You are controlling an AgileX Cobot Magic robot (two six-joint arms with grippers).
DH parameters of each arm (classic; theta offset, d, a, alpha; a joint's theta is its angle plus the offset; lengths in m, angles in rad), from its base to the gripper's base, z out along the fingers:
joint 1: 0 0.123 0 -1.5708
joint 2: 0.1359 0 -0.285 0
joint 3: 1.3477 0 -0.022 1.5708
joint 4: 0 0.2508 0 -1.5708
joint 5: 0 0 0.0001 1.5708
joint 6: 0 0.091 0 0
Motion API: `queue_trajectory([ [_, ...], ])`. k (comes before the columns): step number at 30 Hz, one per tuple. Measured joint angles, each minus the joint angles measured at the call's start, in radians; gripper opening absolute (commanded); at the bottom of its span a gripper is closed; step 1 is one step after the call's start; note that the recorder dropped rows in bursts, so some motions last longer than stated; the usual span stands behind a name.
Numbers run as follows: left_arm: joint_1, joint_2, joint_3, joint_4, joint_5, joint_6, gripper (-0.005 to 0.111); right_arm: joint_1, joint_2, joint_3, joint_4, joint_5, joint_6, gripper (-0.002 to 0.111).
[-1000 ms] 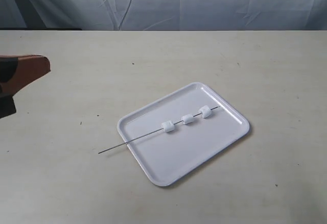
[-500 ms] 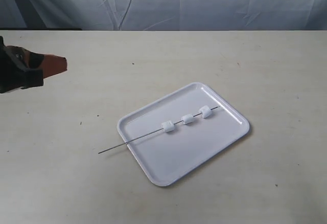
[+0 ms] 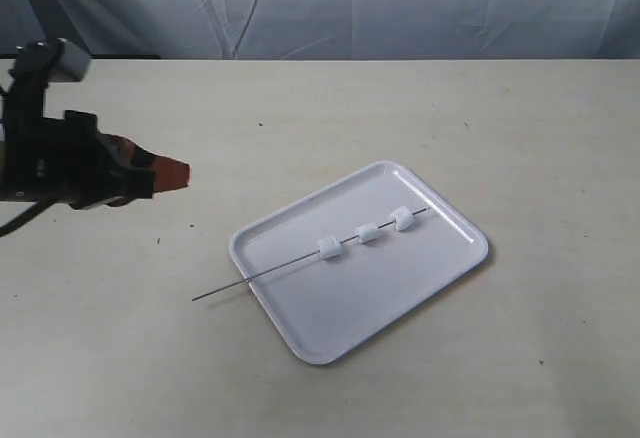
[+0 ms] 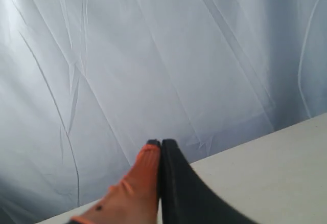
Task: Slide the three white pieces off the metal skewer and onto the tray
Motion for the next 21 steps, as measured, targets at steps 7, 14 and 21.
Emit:
queue_trajectory([
  [7, -0.151, 0.052, -0.044, 0.0, 0.074, 0.0, 0.019, 0.0, 0.0, 0.0, 0.032, 0.022, 0.003, -0.001],
  [14, -0.168, 0.072, -0.052, 0.0, 0.079, -0.004, 0.037, 0.0, 0.0, 0.0, 0.114, 0.041, 0.006, -0.001],
  [21, -0.273, 0.183, -0.099, 0.0, 0.146, -0.005, 0.037, 0.0, 0.0, 0.0, 0.13, 0.112, 0.006, -0.001],
])
